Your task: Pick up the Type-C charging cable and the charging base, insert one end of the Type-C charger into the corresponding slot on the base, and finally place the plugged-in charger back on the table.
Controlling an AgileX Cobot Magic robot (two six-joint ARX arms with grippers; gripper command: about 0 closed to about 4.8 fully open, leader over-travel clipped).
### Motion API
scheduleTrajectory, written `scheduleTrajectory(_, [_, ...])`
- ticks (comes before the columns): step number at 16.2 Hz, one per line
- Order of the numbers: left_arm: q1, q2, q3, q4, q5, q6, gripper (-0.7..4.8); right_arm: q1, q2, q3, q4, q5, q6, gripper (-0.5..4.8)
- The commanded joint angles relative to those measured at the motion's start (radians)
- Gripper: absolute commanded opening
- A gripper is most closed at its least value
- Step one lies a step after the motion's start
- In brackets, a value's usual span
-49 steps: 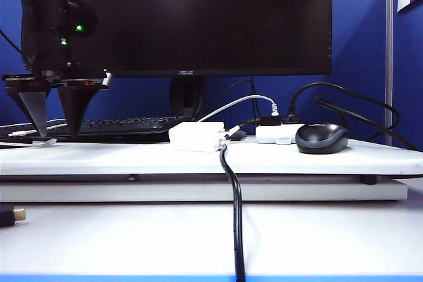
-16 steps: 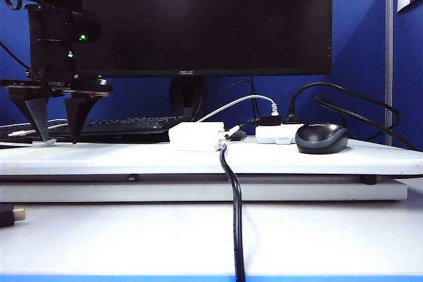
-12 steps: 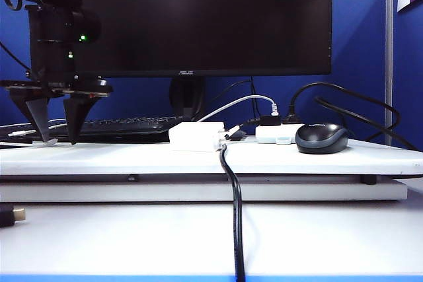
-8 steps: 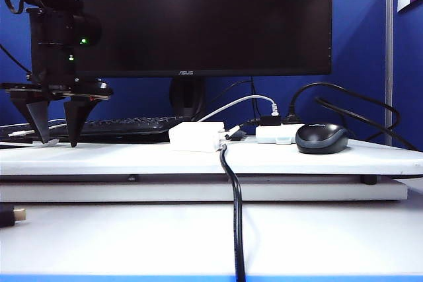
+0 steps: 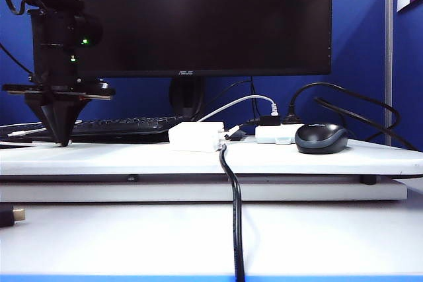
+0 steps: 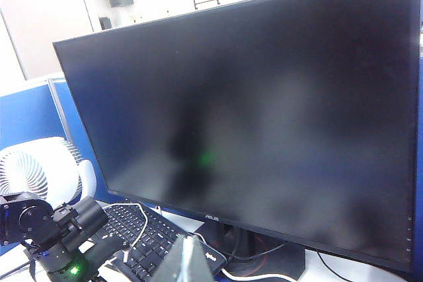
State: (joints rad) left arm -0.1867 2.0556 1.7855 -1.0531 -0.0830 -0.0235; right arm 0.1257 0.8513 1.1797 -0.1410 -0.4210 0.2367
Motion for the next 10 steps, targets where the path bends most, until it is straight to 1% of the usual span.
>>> scheduleTrajectory(1, [0.002,0.0,-0.003,-0.019,0.006,0.046,-0.06,0.001,-0.002,0.005,0.008,-0.004,0.003,-0.01])
scheduleTrajectory(2, [0.002,-0.007,-0.003,-0.024,0.023,0.055,-0.06,0.001,-0.002,0.005,0.006,-0.005,0.003,-0.01])
scheduleTrajectory(3, [0.002,-0.027,-0.003,-0.04,0.077,0.077,-0.06,0.001,-0.002,0.005,0.003,-0.005,0.003,-0.01])
scheduleTrajectory(4, [0.002,-0.07,-0.003,-0.05,0.185,0.111,-0.06,0.001,-0.002,0.005,0.004,-0.052,0.0,-0.01])
scheduleTrajectory(5, [0.002,-0.095,-0.003,-0.052,0.259,0.131,-0.06,0.002,0.0,0.005,0.003,-0.083,-0.001,-0.01])
scheduleTrajectory(6, [0.002,-0.136,-0.003,-0.052,0.383,0.155,-0.06,0.003,0.006,0.005,0.004,-0.113,-0.002,-0.01])
scheduleTrajectory(7, [0.002,-0.193,-0.003,-0.052,0.569,0.207,-0.06,0.026,0.011,0.005,0.003,-0.124,-0.002,-0.01])
scheduleTrajectory(8, [0.002,-0.229,-0.003,-0.053,0.694,0.241,-0.06,0.046,0.013,0.005,0.003,-0.124,-0.002,-0.01])
scheduleTrajectory(9, [0.002,-0.255,-0.003,-0.052,0.776,0.264,-0.06,0.066,0.019,0.005,0.002,-0.124,-0.002,-0.01])
scheduleTrajectory(10, [0.002,-0.301,-0.003,-0.05,0.927,0.286,-0.06,0.103,0.037,0.005,-0.006,-0.128,-0.002,-0.01])
